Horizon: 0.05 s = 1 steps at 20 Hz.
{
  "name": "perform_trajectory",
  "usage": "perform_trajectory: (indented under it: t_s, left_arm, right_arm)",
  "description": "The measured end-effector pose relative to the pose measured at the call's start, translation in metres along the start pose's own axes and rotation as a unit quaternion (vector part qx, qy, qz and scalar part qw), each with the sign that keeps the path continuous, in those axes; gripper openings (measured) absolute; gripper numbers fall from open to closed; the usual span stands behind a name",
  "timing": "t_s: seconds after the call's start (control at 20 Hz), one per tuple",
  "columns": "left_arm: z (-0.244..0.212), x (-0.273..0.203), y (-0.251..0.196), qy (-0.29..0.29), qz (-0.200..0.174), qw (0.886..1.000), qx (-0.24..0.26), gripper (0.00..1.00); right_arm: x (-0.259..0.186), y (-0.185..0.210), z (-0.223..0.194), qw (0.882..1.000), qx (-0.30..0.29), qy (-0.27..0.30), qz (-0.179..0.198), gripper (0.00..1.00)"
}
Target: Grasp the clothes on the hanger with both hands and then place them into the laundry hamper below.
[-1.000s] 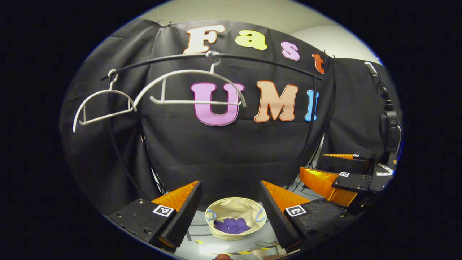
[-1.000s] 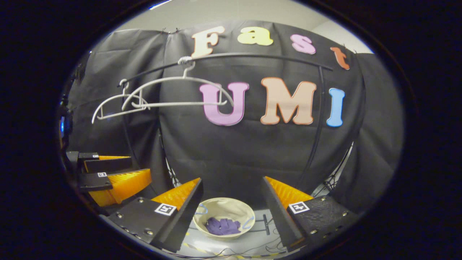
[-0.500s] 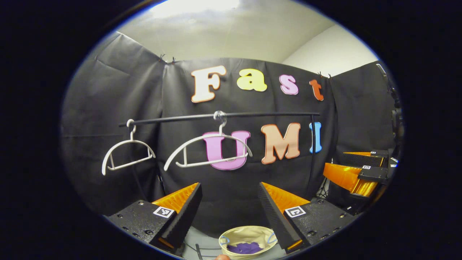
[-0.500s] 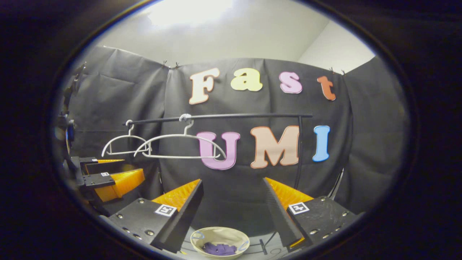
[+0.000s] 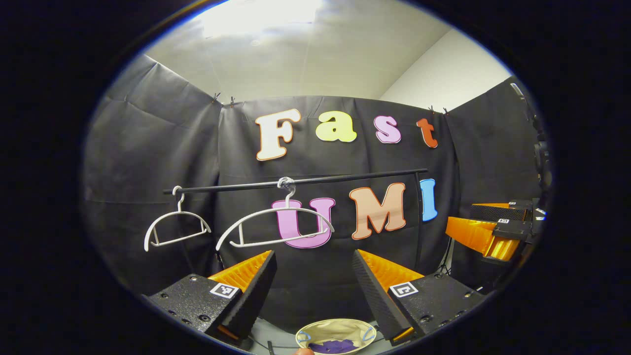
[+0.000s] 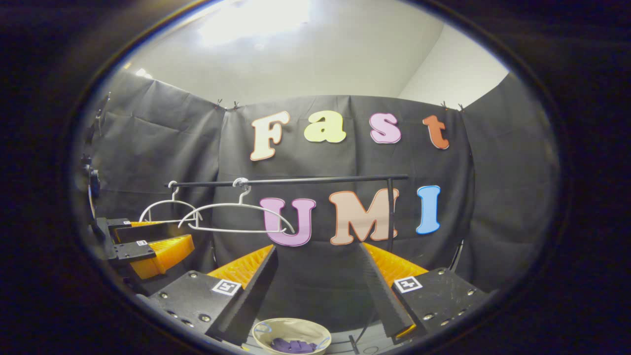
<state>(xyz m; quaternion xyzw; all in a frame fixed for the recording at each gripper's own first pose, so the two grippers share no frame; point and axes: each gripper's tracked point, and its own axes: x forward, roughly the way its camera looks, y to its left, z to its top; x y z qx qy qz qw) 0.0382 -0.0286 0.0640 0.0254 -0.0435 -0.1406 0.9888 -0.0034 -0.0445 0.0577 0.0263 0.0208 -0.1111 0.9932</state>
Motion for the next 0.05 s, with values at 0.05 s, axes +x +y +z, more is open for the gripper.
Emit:
perform_trajectory:
  t_s: [0.05]
  left_arm:
    - [0.001, 0.0004, -0.0065, -0.001, 0.0, 1.0, 0.0, 0.93]
  right_arm:
    - [-0.0021, -0.0063, 0.0025, 1.0, -0.001, -0.002, 0.0, 0.94]
